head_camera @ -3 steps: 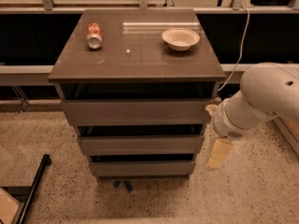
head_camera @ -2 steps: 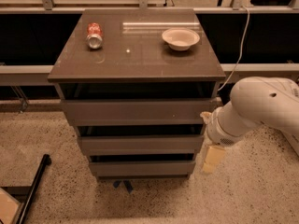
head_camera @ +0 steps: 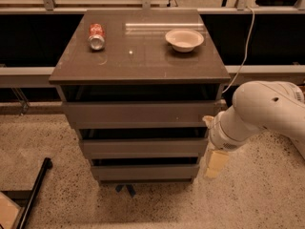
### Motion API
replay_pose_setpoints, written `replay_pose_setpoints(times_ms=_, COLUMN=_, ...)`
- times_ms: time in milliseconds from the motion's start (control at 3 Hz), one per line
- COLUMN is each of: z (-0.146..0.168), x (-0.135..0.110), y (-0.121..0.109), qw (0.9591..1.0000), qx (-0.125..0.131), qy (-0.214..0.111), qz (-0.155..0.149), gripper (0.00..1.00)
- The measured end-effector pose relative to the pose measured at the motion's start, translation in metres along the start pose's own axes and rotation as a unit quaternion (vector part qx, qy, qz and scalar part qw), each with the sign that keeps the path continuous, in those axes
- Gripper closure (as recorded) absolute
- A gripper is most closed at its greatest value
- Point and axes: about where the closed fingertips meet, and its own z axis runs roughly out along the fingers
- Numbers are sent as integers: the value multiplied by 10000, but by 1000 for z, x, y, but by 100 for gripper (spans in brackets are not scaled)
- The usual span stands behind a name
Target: Open bottom drawer
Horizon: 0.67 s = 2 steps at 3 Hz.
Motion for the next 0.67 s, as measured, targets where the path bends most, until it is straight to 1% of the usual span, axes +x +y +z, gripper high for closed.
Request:
replay_pose_setpoints(times_ms=333, z=35, x=-3, y=9, qw=9996, qx=-170, qy=-204, qz=43, gripper=0)
replay_pose_setpoints(times_ms=667, z=74, x=-2, y=18, qw=9981, qx=-288, qy=-544, qz=93, gripper=0)
